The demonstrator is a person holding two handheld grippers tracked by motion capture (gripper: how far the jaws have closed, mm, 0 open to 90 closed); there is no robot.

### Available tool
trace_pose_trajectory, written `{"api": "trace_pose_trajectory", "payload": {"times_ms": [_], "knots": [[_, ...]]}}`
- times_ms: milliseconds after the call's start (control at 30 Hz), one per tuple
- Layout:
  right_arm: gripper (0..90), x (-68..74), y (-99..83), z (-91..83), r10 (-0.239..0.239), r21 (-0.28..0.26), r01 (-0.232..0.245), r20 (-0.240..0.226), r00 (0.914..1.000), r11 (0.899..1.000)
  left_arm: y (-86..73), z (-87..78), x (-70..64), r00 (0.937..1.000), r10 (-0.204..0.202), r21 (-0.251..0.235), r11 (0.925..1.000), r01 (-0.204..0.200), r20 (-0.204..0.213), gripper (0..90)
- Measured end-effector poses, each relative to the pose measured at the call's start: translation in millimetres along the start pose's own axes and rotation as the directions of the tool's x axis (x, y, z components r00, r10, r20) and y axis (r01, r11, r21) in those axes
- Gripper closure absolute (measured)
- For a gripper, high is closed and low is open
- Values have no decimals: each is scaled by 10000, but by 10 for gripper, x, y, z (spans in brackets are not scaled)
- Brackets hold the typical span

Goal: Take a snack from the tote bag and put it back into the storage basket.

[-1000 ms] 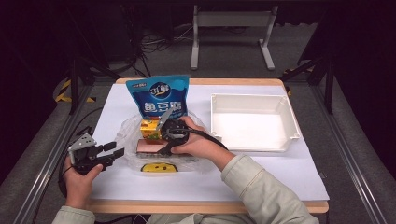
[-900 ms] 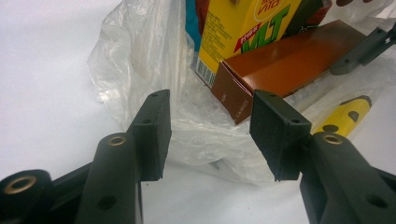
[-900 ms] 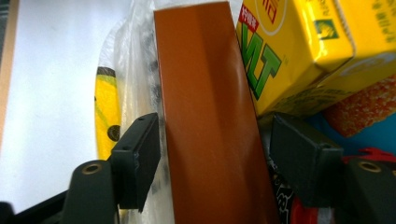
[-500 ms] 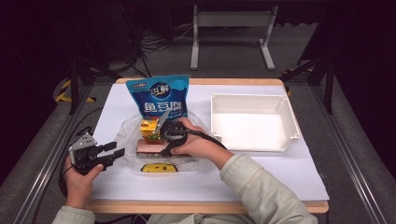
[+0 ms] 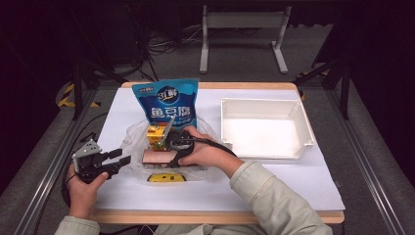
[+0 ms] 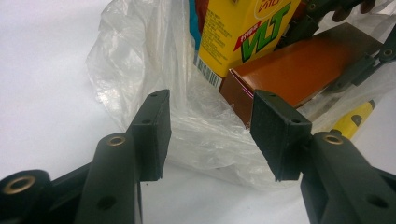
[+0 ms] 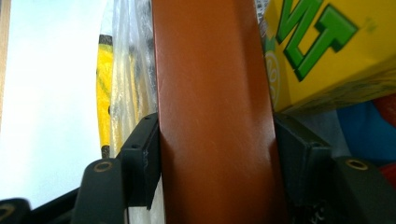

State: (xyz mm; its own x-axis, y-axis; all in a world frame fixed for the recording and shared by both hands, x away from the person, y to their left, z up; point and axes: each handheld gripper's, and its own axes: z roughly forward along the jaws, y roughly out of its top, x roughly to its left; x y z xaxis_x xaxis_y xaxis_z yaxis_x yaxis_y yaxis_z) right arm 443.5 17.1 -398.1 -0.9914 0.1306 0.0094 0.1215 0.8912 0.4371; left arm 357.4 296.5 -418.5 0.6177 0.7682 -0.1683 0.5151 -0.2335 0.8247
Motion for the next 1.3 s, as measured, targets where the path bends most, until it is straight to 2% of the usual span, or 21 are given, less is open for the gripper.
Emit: {"api": "trace_pose_trajectory", "payload": {"times_ms": [200,900,1033,1300], "knots": [[397,29,21,44,-182,393,181,37,9998,9991,0,-3,0,10000,-1,2,10000,1,22,487],[431,98,51,88,-979,730,936,580,9935,9929,-6,-5,10,10000,-76,-7,10000,76,23,487],[432,107,49,53,-1031,550,995,663,9925,9935,-11,1,16,10000,-77,24,10000,77,29,487],[430,130,81,-119,-1236,-223,1260,898,9883,9918,-10,3,18,10000,-51,23,10000,51,23,487]]}}
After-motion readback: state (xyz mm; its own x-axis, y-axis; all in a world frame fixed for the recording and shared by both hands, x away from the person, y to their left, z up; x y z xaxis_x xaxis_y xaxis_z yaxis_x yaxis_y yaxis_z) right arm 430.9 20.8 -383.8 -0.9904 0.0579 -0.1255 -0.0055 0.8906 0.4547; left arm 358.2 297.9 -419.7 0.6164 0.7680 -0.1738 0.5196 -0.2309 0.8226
